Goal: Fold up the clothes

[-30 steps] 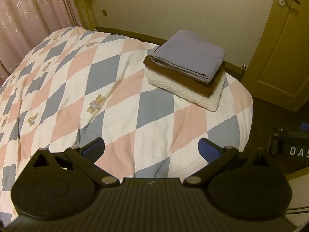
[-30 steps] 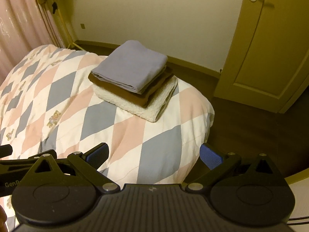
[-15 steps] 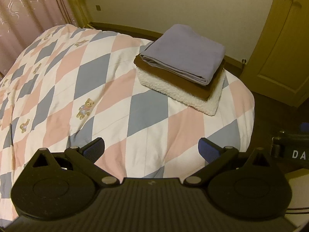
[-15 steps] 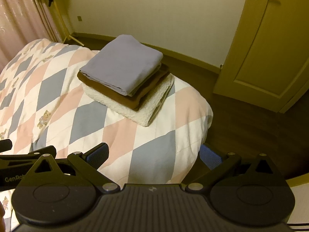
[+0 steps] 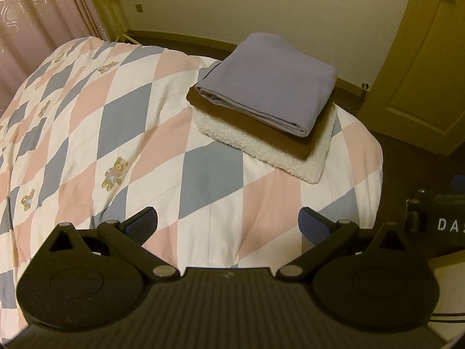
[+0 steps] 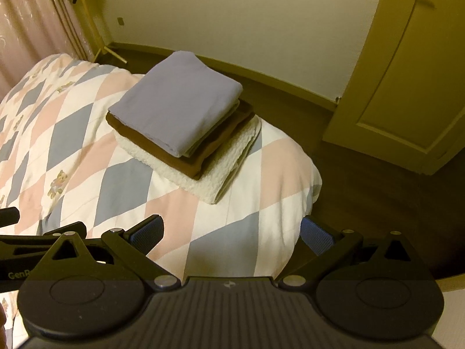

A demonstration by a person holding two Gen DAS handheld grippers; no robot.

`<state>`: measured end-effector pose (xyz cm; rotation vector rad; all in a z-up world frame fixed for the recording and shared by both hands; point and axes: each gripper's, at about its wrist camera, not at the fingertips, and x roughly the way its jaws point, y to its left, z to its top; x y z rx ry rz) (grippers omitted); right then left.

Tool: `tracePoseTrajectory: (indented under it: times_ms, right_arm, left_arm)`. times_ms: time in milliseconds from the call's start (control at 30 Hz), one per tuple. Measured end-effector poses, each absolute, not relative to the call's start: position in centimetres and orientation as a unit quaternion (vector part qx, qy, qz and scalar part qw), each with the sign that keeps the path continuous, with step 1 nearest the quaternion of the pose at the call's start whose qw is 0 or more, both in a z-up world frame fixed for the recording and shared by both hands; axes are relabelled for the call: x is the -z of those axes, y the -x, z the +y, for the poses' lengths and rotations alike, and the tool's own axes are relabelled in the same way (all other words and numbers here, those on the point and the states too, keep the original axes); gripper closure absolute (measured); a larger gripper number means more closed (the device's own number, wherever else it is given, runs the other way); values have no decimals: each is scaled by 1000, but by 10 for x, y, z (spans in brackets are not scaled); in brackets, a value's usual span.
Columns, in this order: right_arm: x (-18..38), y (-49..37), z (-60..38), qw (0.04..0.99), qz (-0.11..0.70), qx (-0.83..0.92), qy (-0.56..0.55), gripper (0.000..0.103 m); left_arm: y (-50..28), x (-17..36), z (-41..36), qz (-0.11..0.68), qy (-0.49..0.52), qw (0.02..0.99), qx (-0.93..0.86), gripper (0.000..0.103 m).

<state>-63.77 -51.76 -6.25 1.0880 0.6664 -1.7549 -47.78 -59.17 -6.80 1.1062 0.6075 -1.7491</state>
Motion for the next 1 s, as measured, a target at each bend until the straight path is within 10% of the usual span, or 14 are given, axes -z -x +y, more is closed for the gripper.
tracePoseTrajectory:
  times_ms: [1000]
  right_arm:
    - [83,689,-556,496,288,682,-454,0]
  left_arm:
    - [510,77,-631,255,-421,513,703,1]
